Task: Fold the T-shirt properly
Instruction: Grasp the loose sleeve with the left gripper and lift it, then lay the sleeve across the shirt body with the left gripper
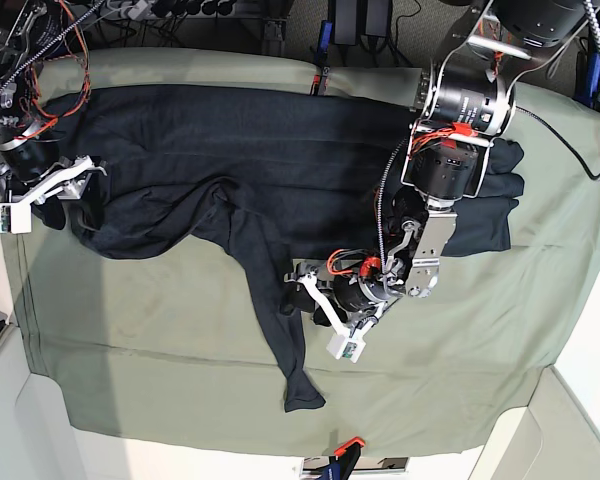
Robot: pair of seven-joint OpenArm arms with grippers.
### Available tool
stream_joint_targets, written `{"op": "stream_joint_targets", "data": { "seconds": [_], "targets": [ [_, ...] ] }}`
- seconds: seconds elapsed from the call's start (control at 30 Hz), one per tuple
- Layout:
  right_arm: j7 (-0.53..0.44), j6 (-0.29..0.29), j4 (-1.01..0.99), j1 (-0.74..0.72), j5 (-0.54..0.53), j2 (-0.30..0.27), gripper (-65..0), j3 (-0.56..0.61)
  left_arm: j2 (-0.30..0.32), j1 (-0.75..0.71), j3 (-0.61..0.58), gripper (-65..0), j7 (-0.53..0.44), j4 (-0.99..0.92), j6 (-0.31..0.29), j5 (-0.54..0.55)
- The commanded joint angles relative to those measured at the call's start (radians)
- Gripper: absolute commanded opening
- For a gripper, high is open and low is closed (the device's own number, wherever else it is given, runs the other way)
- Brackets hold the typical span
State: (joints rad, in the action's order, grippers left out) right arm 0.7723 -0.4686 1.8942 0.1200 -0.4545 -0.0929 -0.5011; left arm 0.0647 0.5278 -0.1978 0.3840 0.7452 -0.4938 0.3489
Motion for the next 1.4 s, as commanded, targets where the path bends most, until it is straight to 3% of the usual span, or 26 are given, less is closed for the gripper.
{"op": "stream_joint_targets", "data": {
  "seconds": [0.0, 0.17, 0.33, 0.37, 0.4, 0.5, 0.57, 0.63, 0.73, 0.8, 0.97, 1.07, 1.2, 1.37],
  "targets": [
    [-0.023, -0.011, 0.018, -0.006, -0.024, -0.007, -28.6, -0.004, -0.013, 0.021, 0.000, -20.3, 0.015, 0.006, 0.005, -0.016],
    [-0.022, -0.011, 0.018, 0.008, -0.024, -0.006, -28.6, -0.004, -0.062, 0.014, 0.000, -20.3, 0.012, 0.006, 0.005, -0.128],
    [-0.021, -0.011, 0.018, 0.008, -0.024, -0.006, -28.6, -0.004, -0.089, 0.009, 0.000, -20.7, 0.009, 0.006, 0.005, -0.151],
    [-0.020, -0.011, 0.018, 0.008, -0.024, -0.006, -28.6, -0.004, -0.089, 0.009, 0.000, -23.3, 0.003, 0.006, 0.005, -0.154],
    [-0.020, -0.011, 0.018, 0.008, -0.024, -0.006, -28.6, -0.004, -0.089, 0.010, 0.000, -29.0, -0.004, 0.006, 0.005, -0.160],
    [-0.020, -0.011, 0.018, 0.008, -0.024, -0.006, -28.6, -0.004, -0.084, 0.013, 0.000, -55.3, -0.009, 0.006, 0.004, -0.179],
    [-0.020, -0.011, 0.018, 0.008, -0.024, -0.006, -28.6, -0.004, -0.074, 0.021, 0.000, -65.0, -0.011, 0.007, 0.003, -0.204],
    [-0.021, -0.011, 0.018, 0.008, -0.024, -0.007, -28.6, -0.004, -0.051, 0.026, 0.000, -65.0, 0.033, 0.029, -0.002, -0.211],
    [-0.021, -0.011, 0.018, 0.008, -0.020, -0.007, -28.6, -0.004, 0.001, 0.007, 0.000, -65.0, 0.137, 0.138, -0.055, -0.178],
    [-0.021, -0.011, 0.018, 0.008, -0.016, -0.007, -28.6, -0.004, 0.046, -0.033, 0.000, -65.0, 0.185, 0.262, -0.101, -0.125],
    [-0.024, -0.011, 0.018, 0.008, -0.016, -0.006, -28.6, -0.004, 0.175, -0.170, 0.000, -65.0, 0.328, 0.638, -0.151, 0.031],
    [-0.024, -0.011, 0.018, 0.008, -0.010, -0.007, -28.6, -0.004, 0.254, -0.249, 0.000, -65.0, 0.384, 0.799, -0.150, 0.117],
    [-0.024, -0.011, 0.018, 0.008, 0.033, -0.007, -28.6, -0.004, 0.347, -0.356, 0.005, -65.0, 0.393, 0.956, -0.138, 0.121],
    [-0.037, -0.011, 0.018, 0.008, 0.031, -0.007, -28.6, -0.004, 0.420, -0.500, 0.010, -65.0, 0.440, 1.113, -0.140, 0.169]
  ]
}}
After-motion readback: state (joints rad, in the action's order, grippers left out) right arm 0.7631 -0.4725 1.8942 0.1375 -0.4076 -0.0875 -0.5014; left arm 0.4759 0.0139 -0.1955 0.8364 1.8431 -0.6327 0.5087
